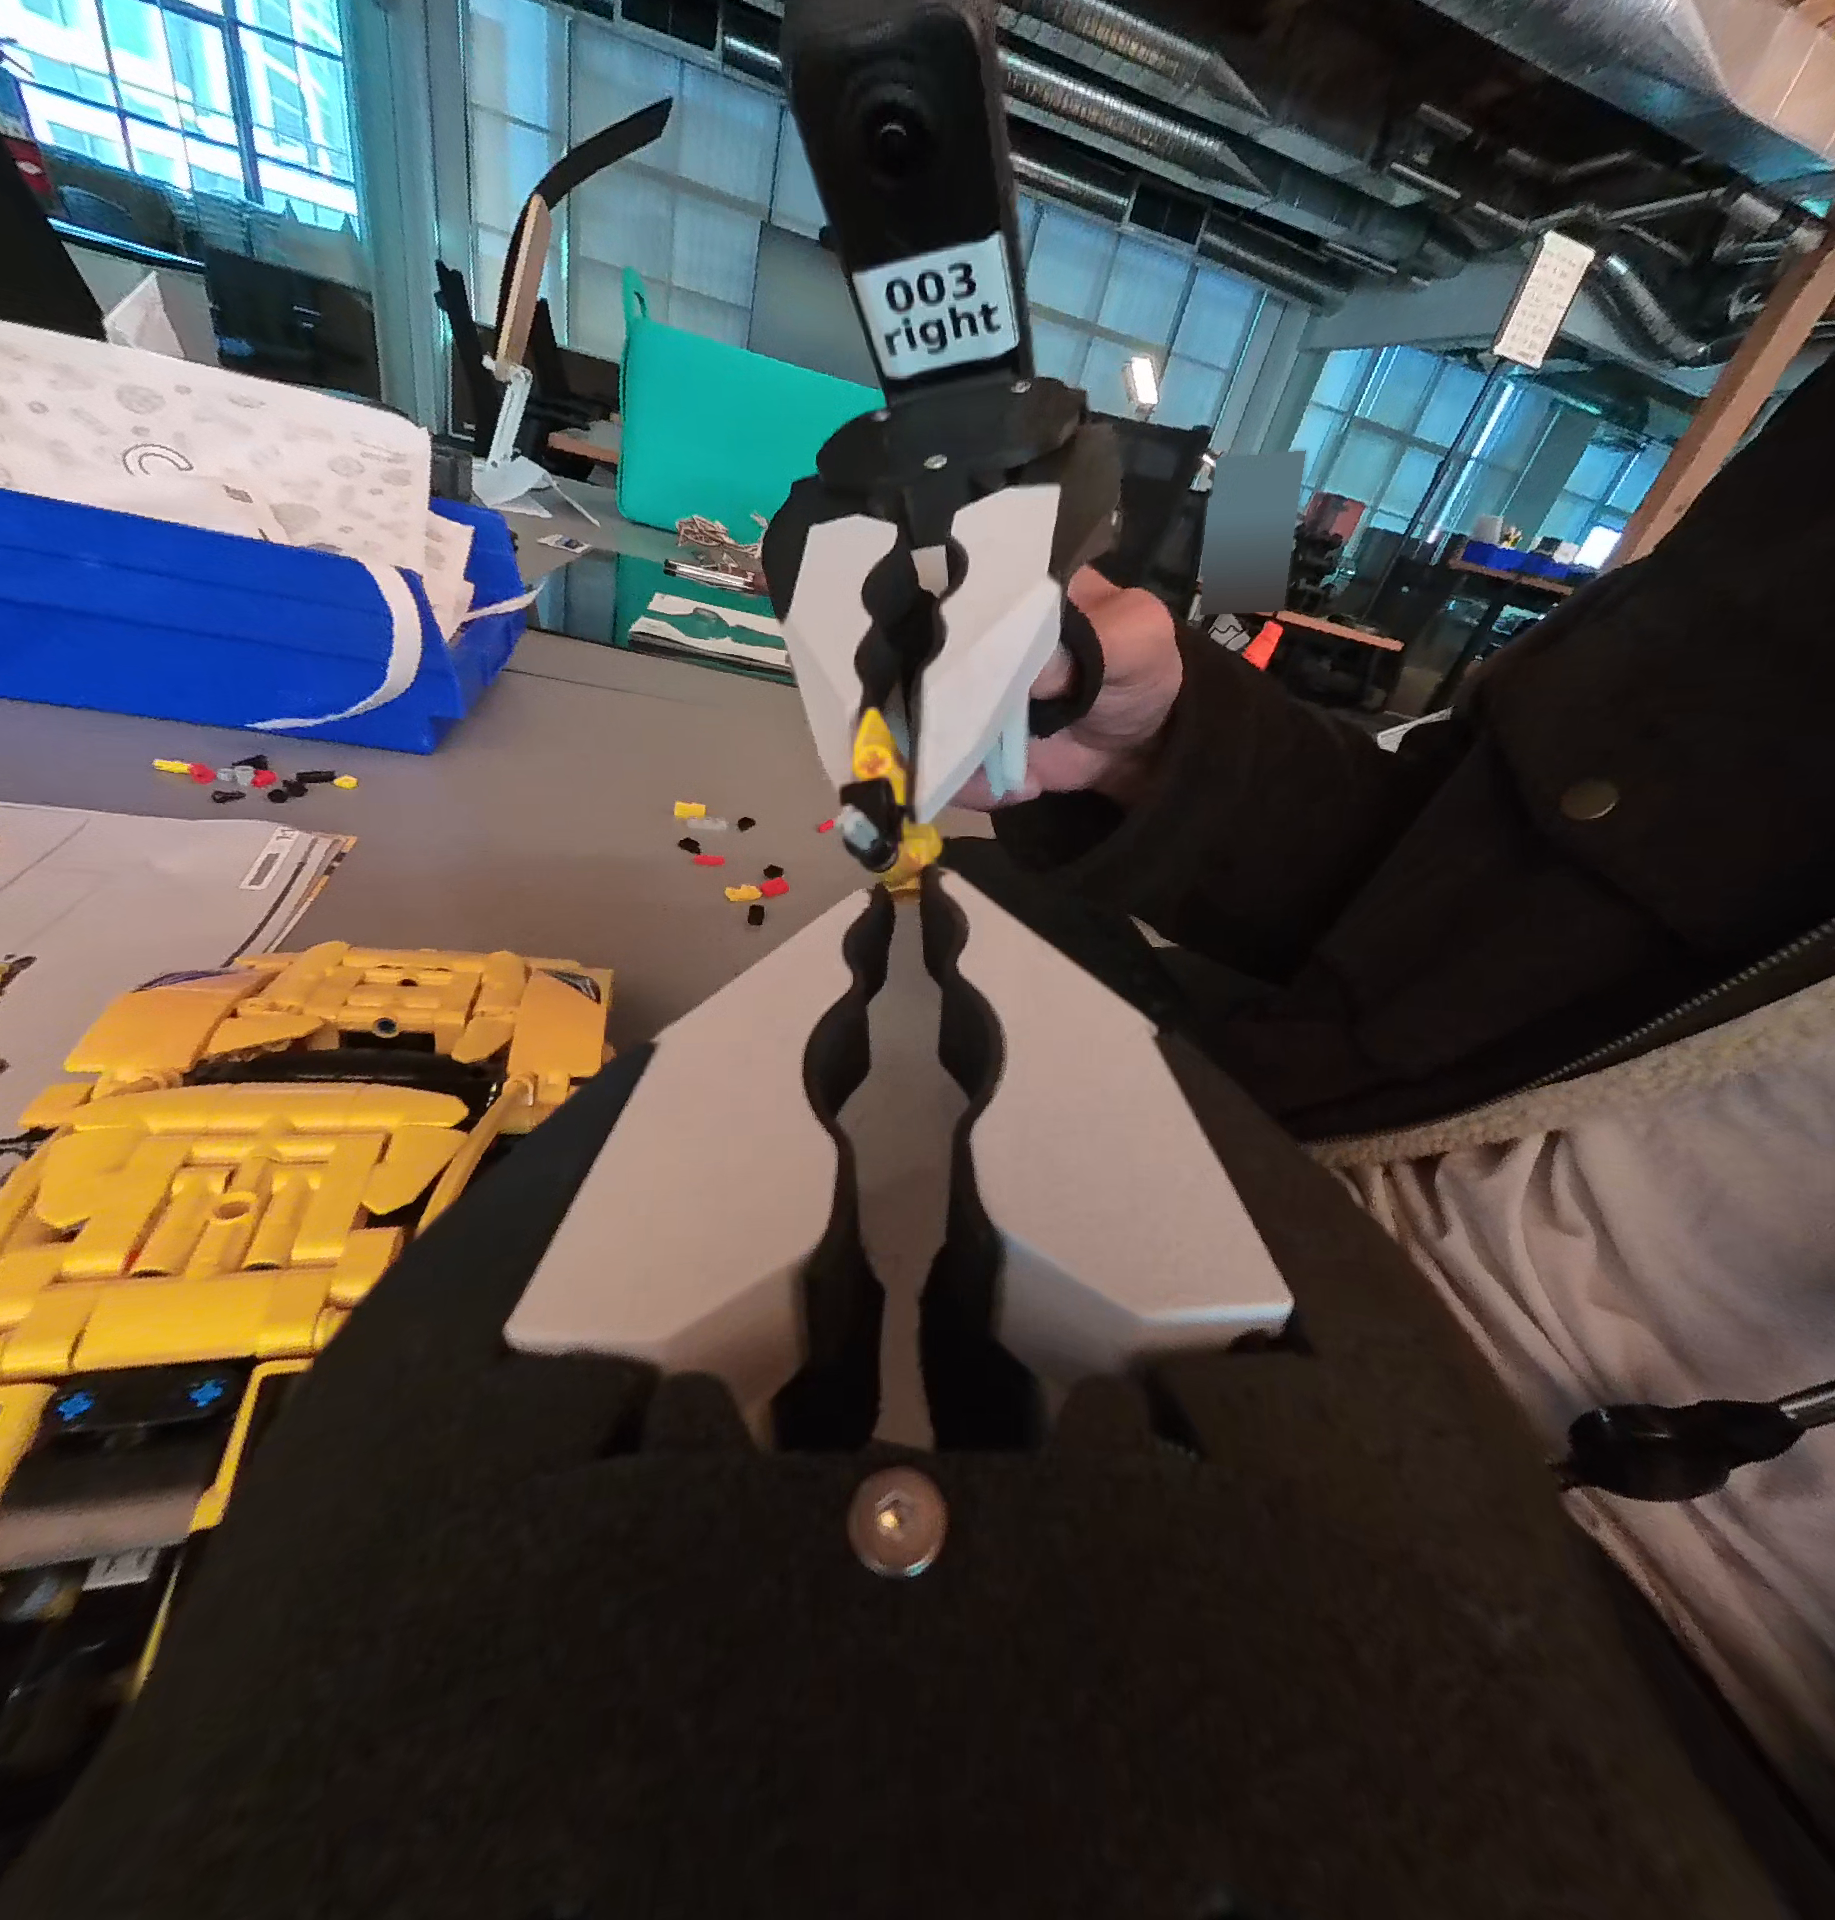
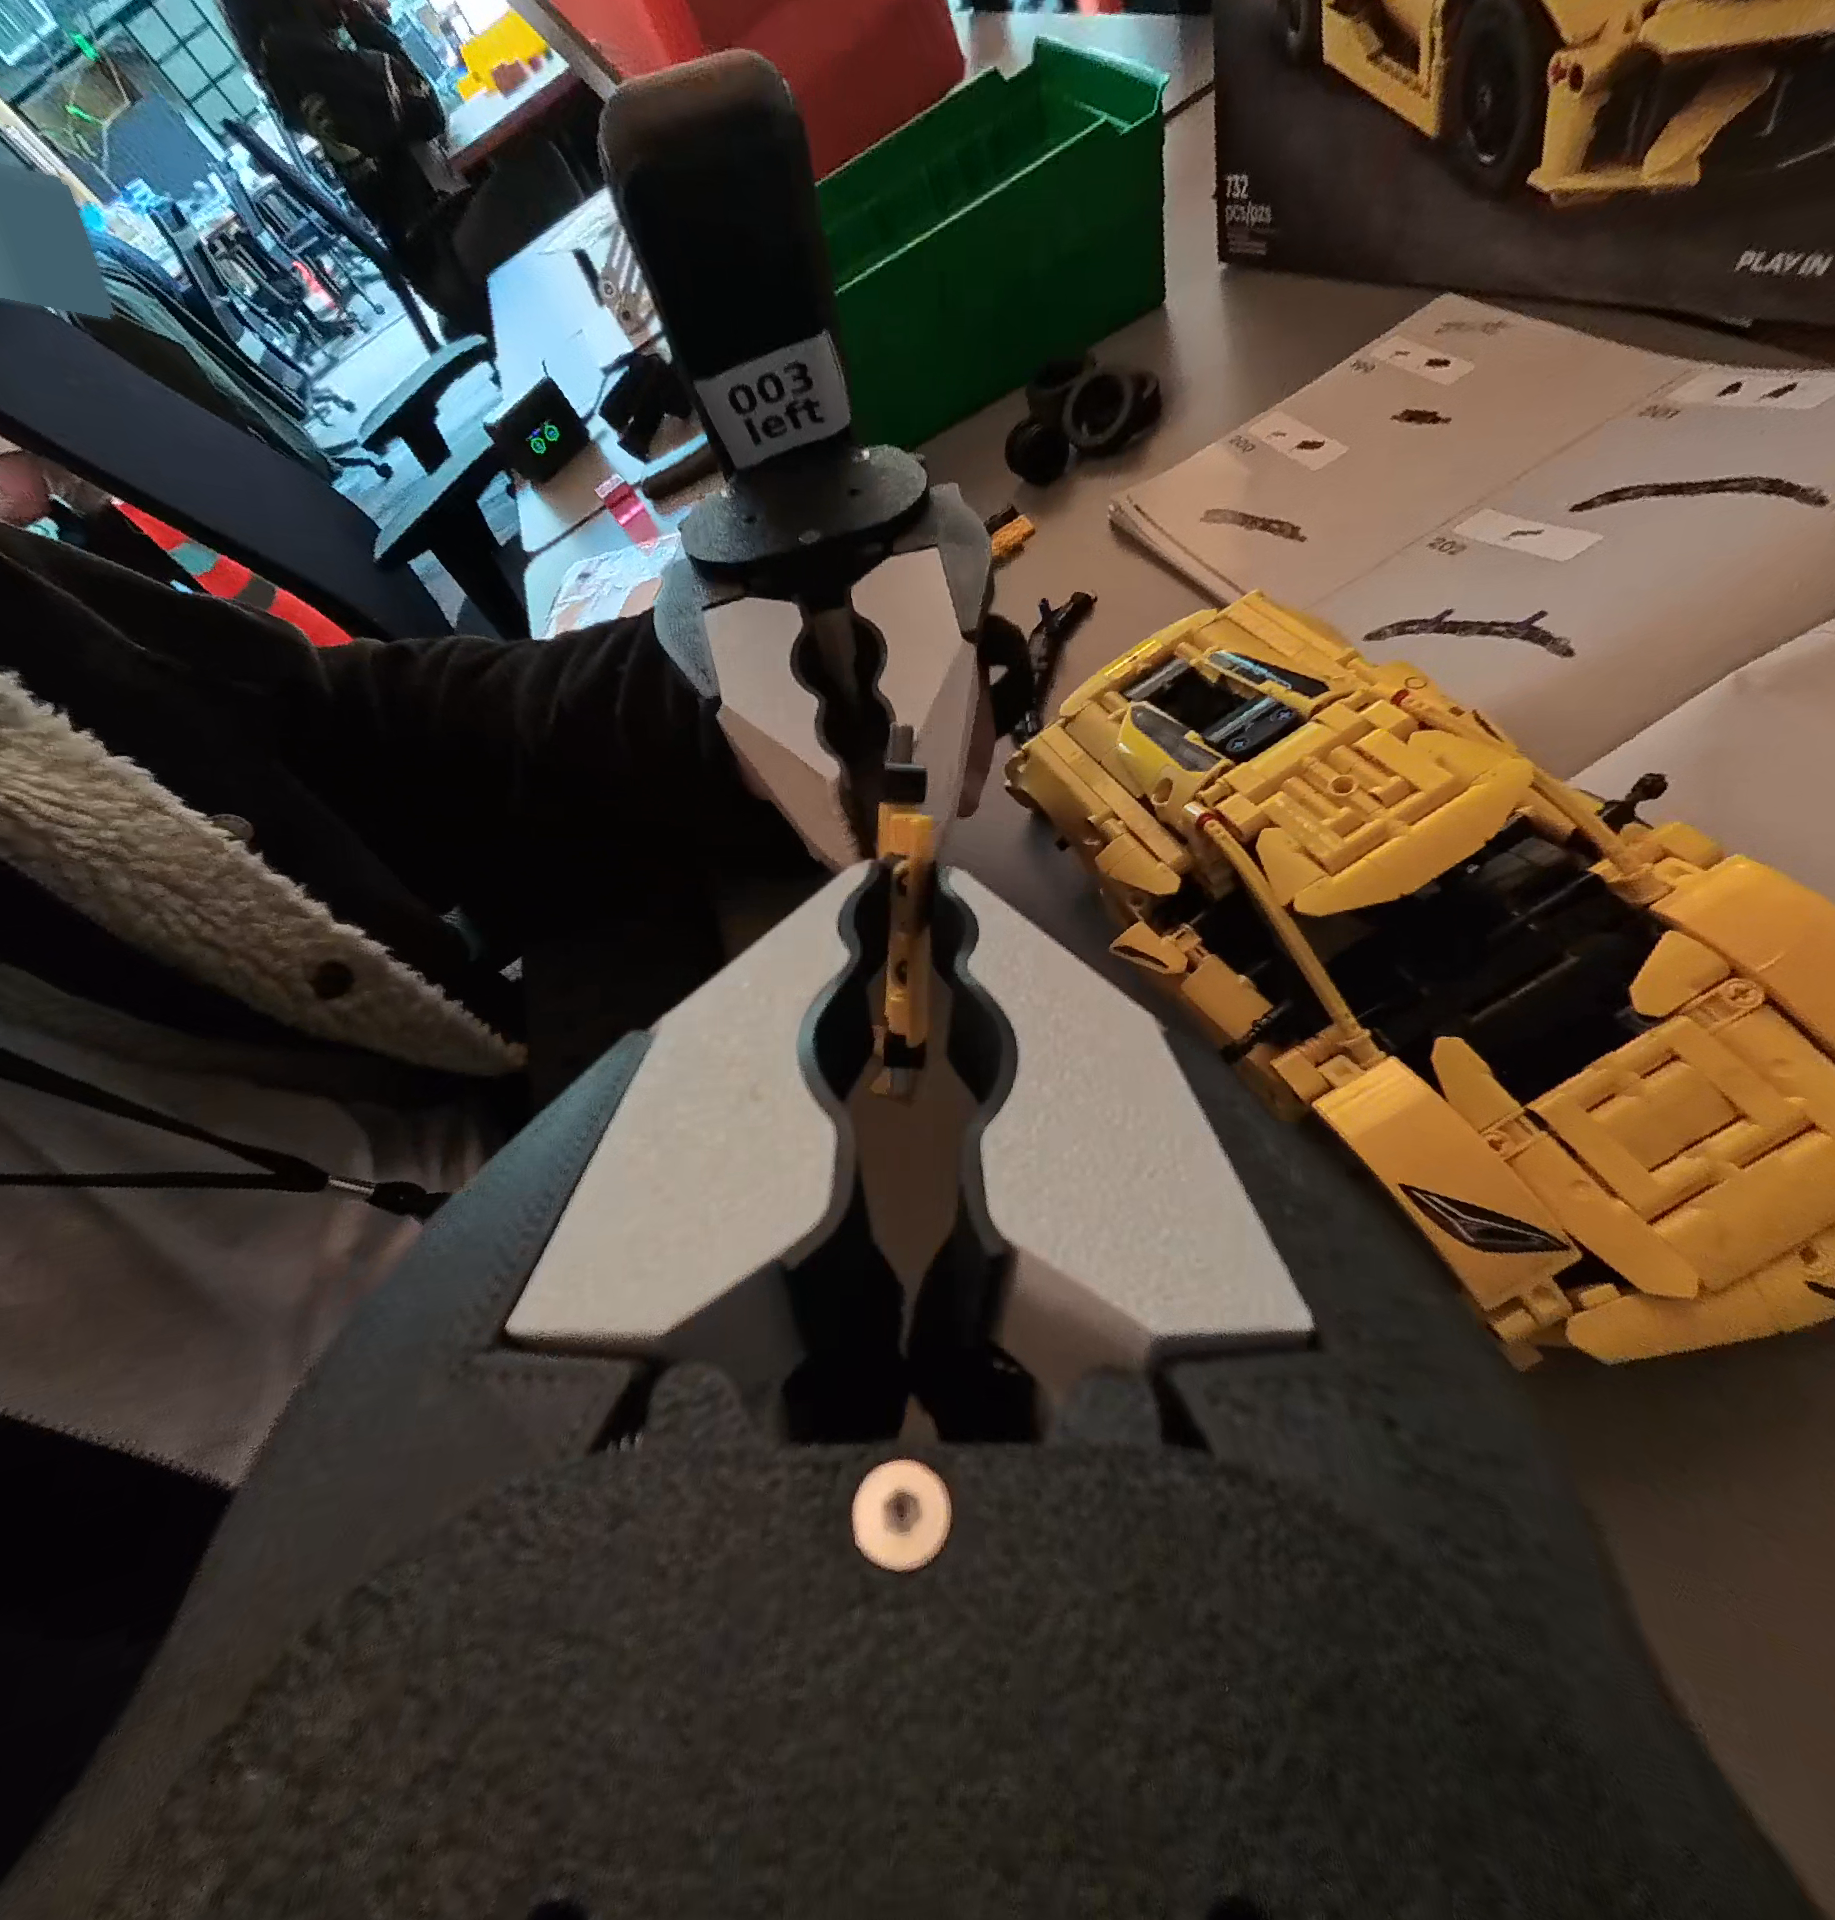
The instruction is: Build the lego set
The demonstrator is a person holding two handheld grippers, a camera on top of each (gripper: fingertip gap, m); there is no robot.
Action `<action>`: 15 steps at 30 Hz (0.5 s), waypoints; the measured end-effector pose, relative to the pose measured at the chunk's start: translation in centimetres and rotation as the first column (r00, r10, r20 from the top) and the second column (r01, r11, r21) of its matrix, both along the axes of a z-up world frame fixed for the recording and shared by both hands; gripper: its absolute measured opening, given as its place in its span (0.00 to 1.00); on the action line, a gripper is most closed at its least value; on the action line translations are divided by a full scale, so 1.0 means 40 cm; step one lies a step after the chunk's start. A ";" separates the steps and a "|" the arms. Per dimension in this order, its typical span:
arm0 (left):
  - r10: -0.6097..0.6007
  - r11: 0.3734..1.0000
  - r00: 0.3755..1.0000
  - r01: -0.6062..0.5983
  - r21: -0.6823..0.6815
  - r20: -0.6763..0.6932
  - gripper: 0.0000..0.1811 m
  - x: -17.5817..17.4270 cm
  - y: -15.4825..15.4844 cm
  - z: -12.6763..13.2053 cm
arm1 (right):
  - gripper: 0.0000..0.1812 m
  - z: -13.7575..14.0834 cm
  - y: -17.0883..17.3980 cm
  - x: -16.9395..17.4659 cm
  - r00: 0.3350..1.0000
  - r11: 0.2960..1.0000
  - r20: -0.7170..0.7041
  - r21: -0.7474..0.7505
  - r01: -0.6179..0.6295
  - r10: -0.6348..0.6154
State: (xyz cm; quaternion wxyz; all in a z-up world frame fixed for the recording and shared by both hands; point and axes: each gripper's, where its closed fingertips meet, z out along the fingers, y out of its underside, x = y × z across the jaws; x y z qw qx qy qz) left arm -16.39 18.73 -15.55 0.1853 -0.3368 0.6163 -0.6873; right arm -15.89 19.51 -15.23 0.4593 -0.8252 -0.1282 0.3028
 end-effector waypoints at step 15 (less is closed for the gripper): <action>-0.017 1.000 1.000 0.017 -0.002 -0.025 0.03 0.001 -0.004 -0.014 | 0.04 -0.014 0.002 -0.008 1.000 0.999 0.017 -0.023 -0.023 0.024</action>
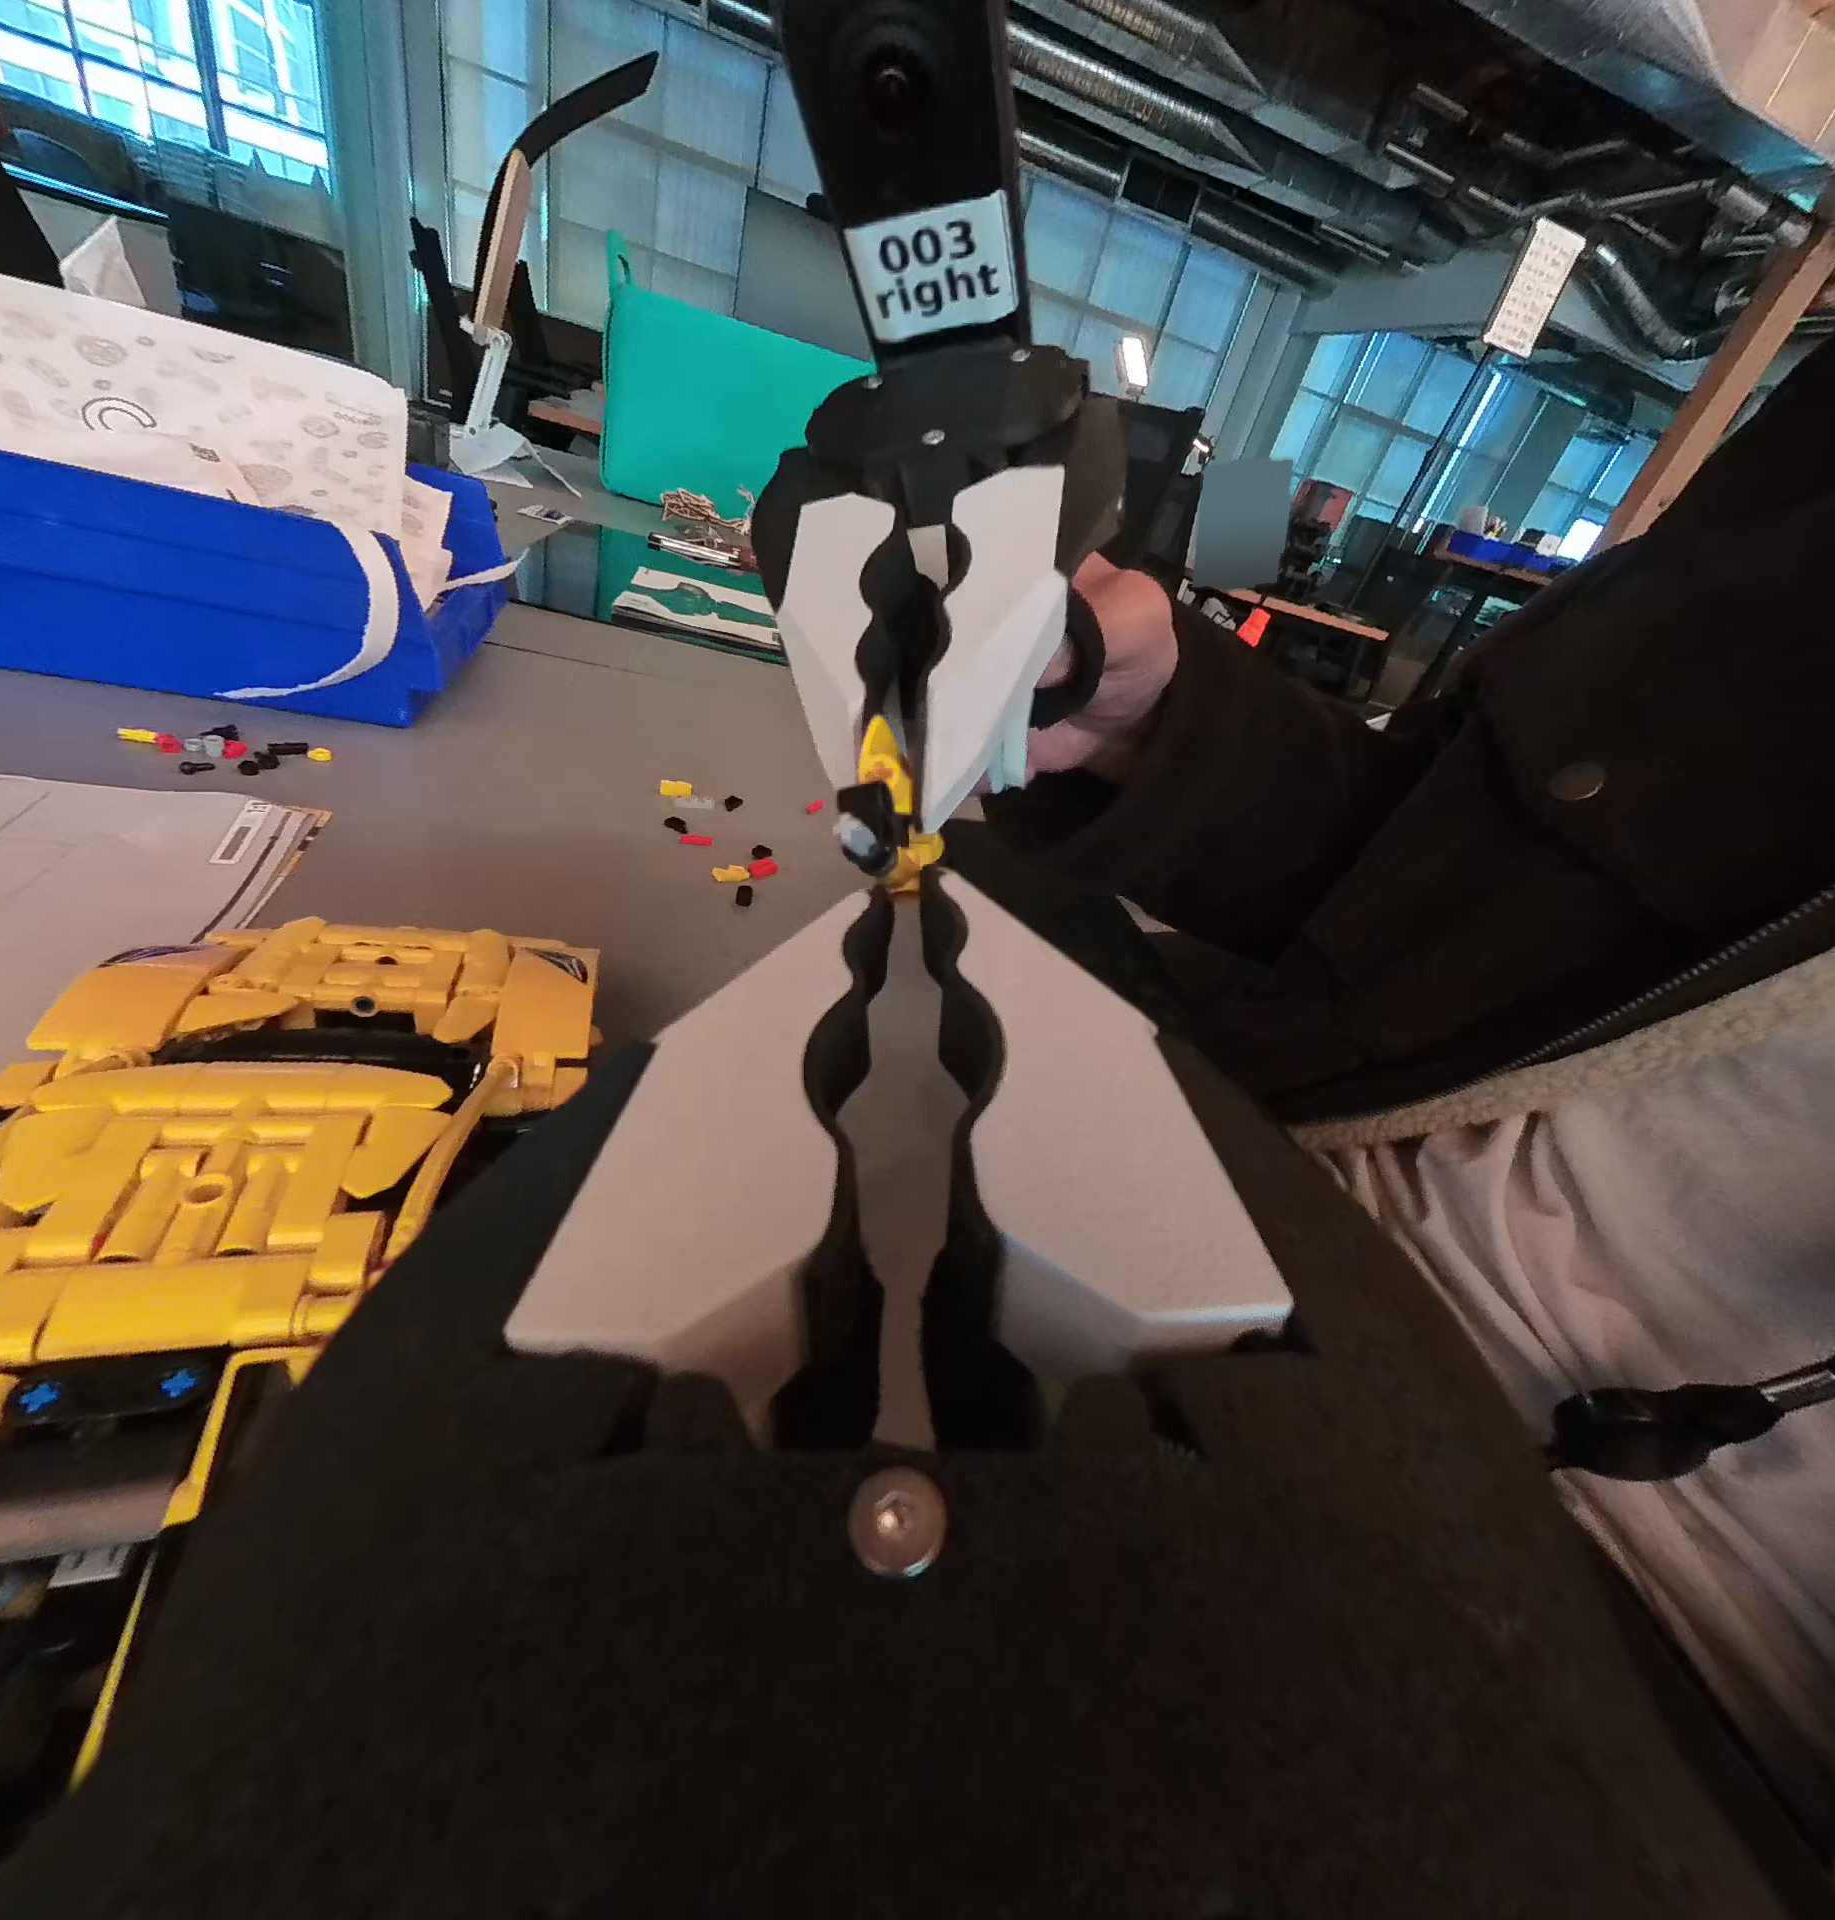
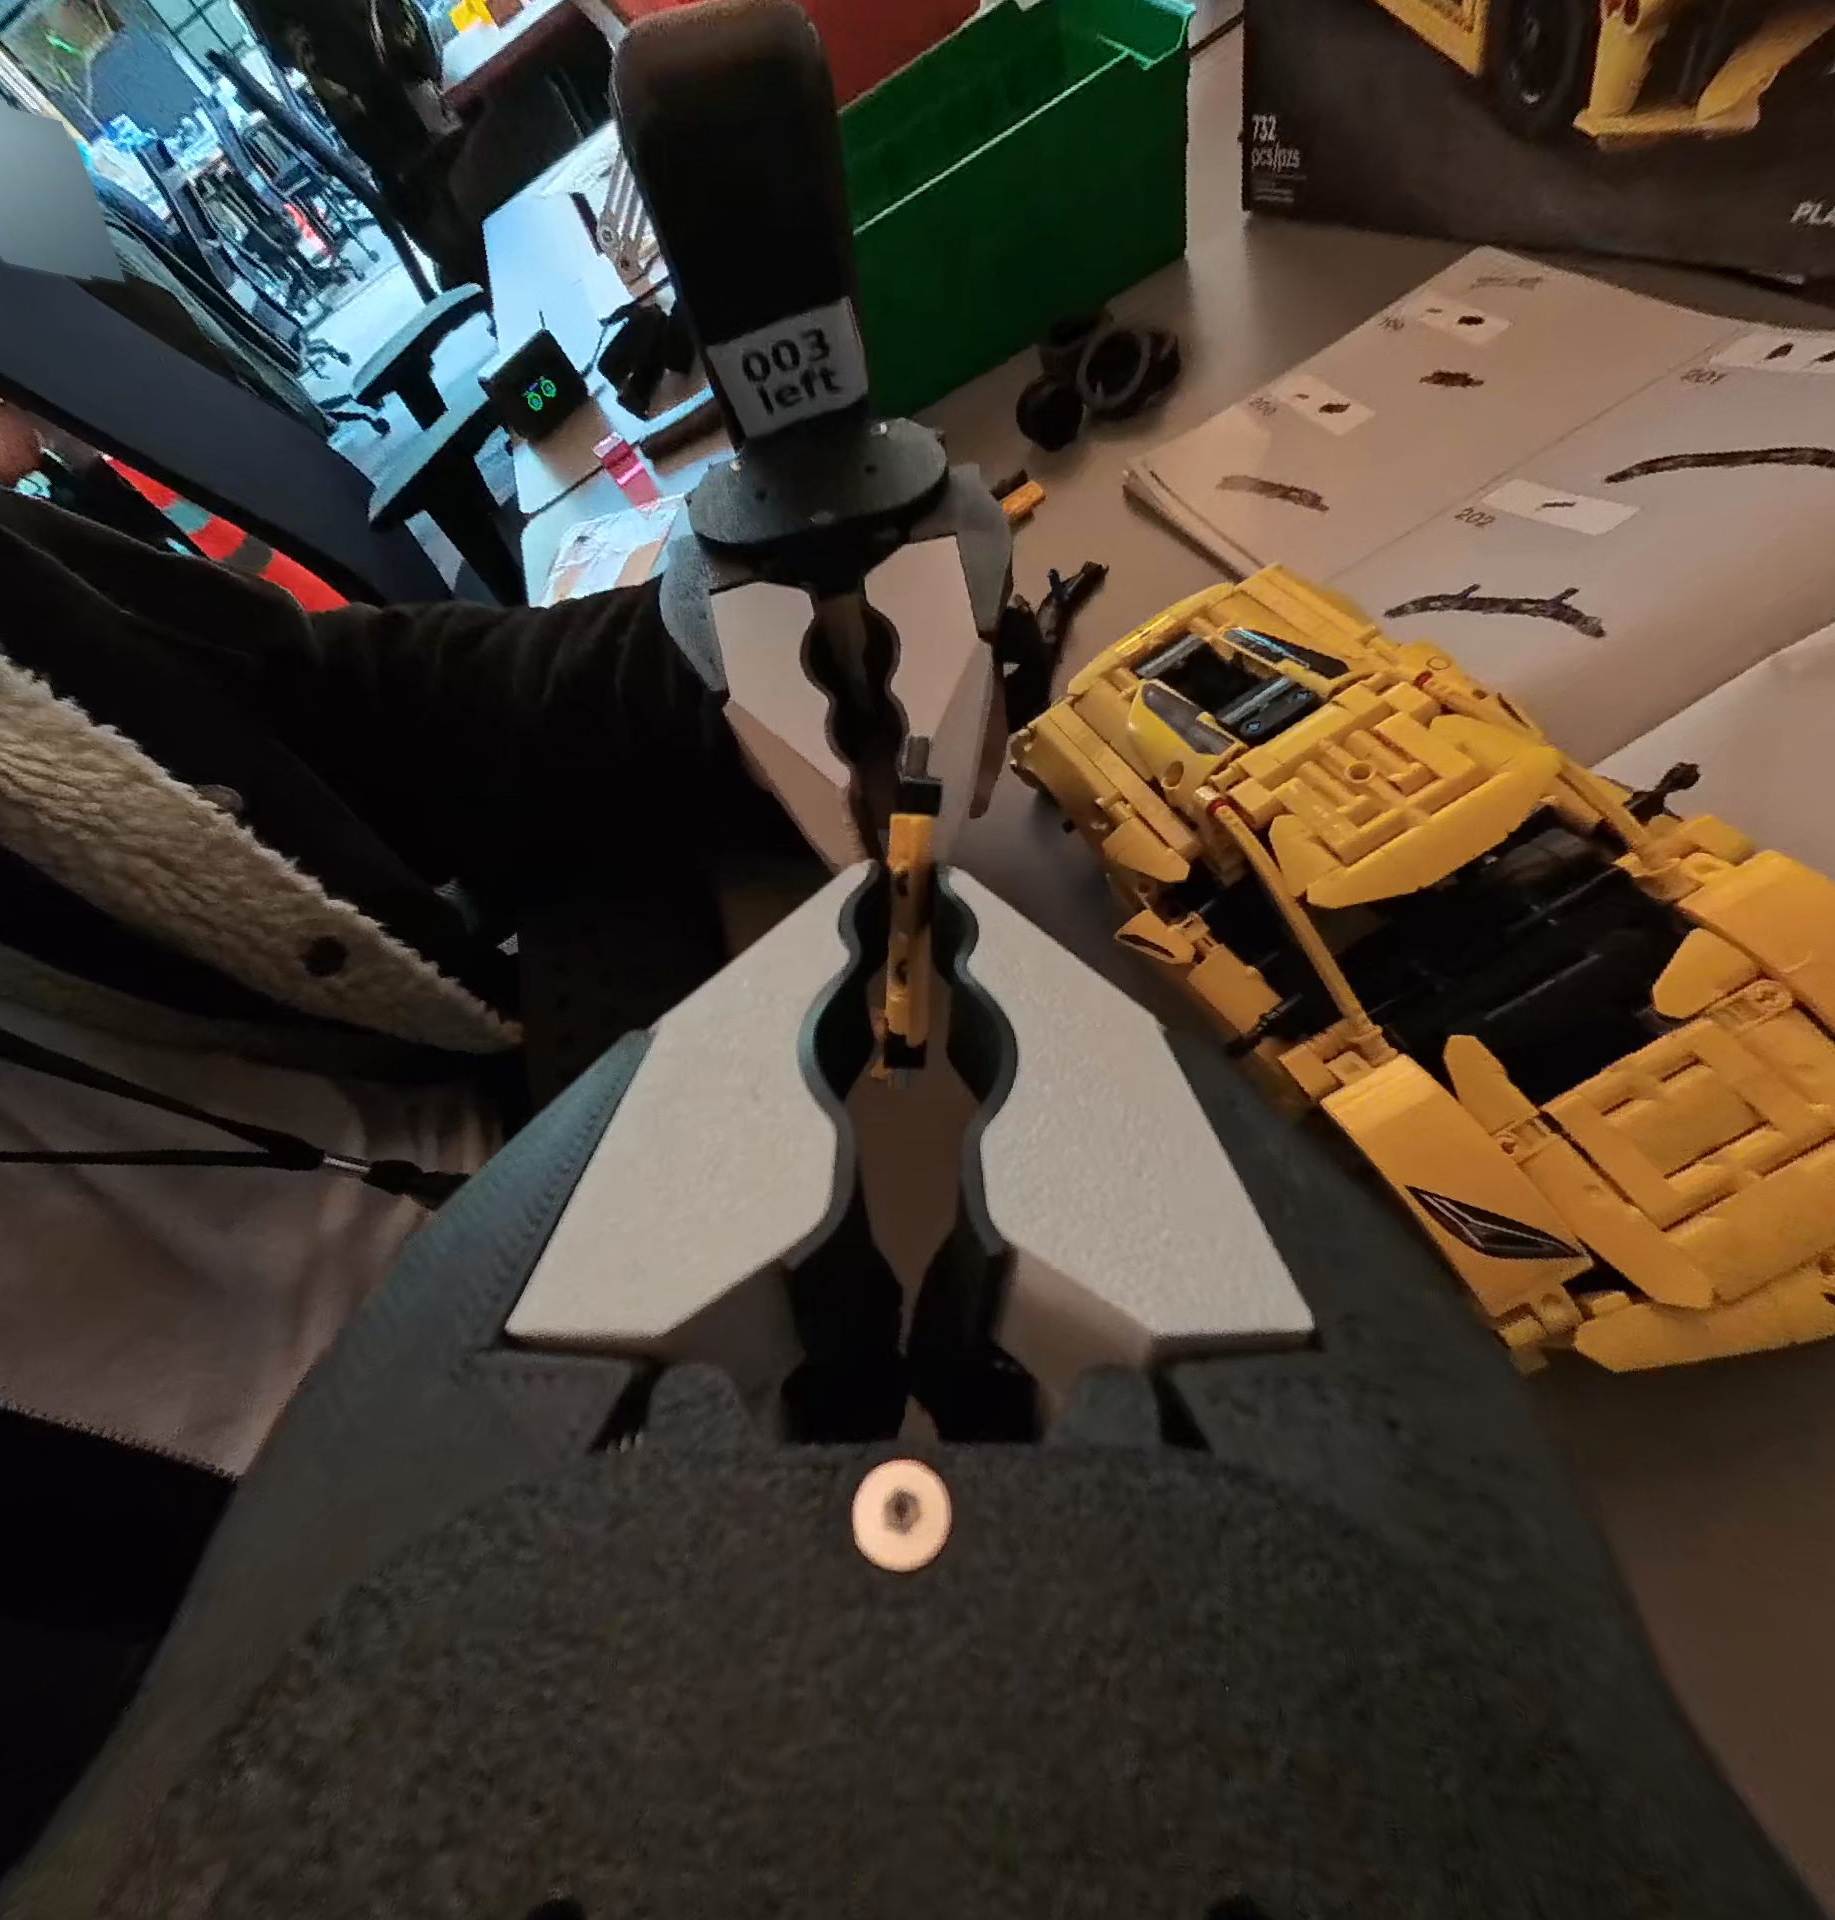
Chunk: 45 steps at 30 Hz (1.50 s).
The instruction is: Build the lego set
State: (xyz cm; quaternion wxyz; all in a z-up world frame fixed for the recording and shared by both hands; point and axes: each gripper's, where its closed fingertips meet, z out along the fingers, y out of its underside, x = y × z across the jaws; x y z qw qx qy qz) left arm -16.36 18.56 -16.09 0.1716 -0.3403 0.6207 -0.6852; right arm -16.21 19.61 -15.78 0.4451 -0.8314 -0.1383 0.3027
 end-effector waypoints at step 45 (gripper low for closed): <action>0.113 0.906 0.979 -0.032 0.423 -0.168 0.00 -0.003 0.031 -0.213 | 0.04 -0.235 -0.058 0.154 0.992 0.986 0.025 -0.112 0.122 -0.120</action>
